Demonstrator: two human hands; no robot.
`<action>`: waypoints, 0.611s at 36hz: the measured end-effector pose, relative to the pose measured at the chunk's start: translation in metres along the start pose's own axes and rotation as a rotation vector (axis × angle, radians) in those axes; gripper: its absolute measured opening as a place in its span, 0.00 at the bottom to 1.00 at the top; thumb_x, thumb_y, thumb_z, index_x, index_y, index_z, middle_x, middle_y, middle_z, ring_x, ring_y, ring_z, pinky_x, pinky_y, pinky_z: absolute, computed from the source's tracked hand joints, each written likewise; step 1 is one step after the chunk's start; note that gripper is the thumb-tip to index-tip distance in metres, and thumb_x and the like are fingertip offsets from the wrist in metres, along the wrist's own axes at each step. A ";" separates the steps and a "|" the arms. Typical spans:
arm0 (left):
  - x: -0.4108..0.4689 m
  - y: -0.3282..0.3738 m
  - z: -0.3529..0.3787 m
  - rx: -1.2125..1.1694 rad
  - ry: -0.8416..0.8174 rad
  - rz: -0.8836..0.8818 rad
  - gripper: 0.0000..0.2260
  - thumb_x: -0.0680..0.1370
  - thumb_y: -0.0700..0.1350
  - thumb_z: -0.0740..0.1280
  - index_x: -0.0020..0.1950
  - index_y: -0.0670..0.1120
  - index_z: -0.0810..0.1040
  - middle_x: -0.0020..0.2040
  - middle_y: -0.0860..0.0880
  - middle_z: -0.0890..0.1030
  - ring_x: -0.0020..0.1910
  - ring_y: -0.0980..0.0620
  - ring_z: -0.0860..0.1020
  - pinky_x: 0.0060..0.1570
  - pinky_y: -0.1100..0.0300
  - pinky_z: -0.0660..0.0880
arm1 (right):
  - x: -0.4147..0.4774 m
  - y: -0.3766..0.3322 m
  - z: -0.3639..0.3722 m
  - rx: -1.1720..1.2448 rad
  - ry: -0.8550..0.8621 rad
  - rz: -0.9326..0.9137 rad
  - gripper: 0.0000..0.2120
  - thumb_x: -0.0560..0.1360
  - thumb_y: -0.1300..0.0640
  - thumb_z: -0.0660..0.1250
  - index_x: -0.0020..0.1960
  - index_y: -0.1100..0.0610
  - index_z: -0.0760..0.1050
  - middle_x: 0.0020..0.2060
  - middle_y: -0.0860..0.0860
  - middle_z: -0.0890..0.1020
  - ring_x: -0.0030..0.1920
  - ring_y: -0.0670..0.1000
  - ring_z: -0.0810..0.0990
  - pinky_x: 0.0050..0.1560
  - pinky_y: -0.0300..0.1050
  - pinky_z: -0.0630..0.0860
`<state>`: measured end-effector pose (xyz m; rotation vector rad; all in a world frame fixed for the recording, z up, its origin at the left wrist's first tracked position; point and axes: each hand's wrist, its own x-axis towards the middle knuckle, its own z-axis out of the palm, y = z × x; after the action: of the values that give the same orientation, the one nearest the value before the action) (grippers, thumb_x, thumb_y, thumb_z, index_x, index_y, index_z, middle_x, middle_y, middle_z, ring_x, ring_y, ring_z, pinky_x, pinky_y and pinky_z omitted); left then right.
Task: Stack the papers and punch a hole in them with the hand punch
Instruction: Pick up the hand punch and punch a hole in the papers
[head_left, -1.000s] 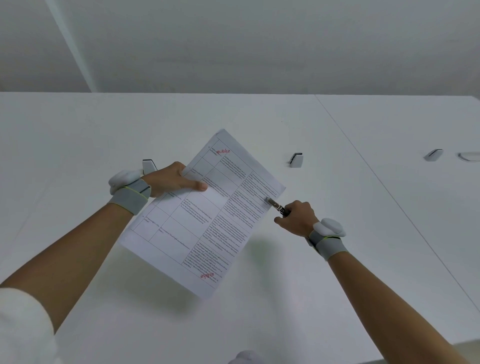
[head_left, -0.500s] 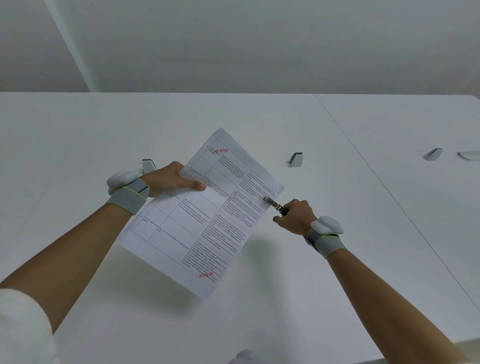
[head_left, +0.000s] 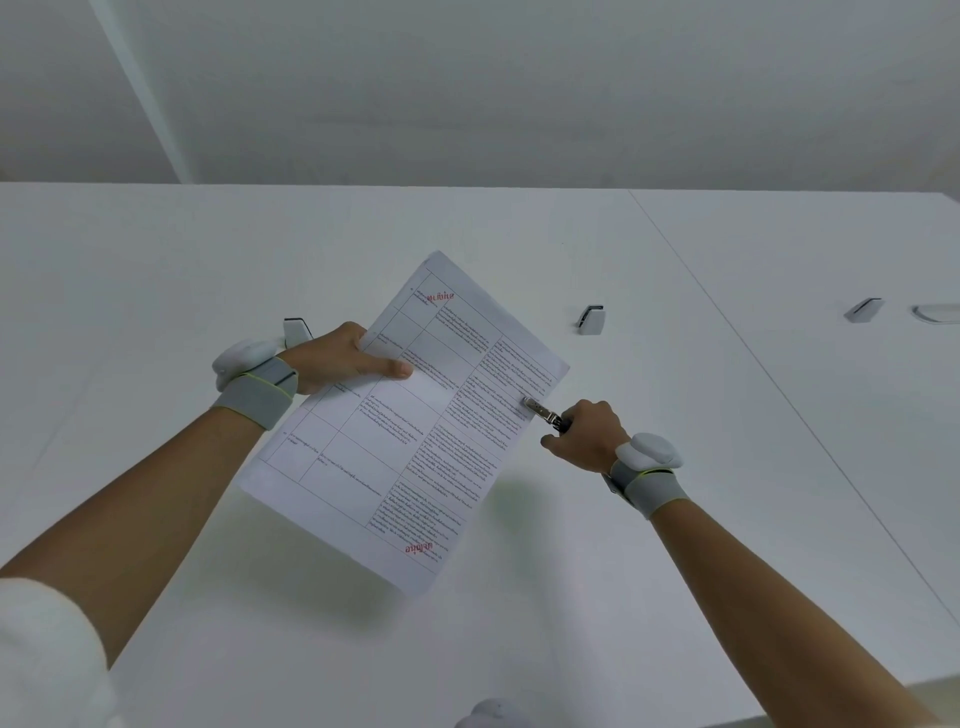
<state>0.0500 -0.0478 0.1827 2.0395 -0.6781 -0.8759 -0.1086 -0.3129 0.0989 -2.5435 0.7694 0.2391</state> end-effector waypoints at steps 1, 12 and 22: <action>0.000 0.001 0.001 -0.003 0.000 -0.005 0.17 0.74 0.44 0.68 0.62 0.43 0.76 0.36 0.65 0.84 0.39 0.67 0.82 0.36 0.76 0.74 | 0.000 0.000 0.000 0.000 0.001 0.001 0.16 0.66 0.49 0.68 0.27 0.56 0.65 0.27 0.52 0.71 0.33 0.56 0.72 0.34 0.42 0.69; -0.001 -0.002 -0.001 -0.003 0.011 -0.004 0.16 0.74 0.45 0.68 0.61 0.44 0.76 0.39 0.65 0.84 0.42 0.67 0.82 0.39 0.76 0.74 | -0.003 -0.002 0.001 0.003 0.039 0.039 0.18 0.67 0.48 0.66 0.26 0.56 0.65 0.25 0.52 0.69 0.29 0.56 0.69 0.31 0.40 0.67; -0.004 -0.001 0.001 -0.036 0.015 0.023 0.13 0.74 0.44 0.68 0.58 0.48 0.77 0.38 0.66 0.84 0.41 0.67 0.82 0.39 0.76 0.74 | -0.002 -0.004 0.000 -0.002 0.027 -0.021 0.17 0.67 0.49 0.67 0.27 0.56 0.64 0.26 0.52 0.69 0.31 0.56 0.69 0.31 0.41 0.65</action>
<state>0.0474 -0.0450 0.1827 2.0009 -0.6721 -0.8533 -0.1083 -0.3089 0.1011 -2.5605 0.7533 0.1988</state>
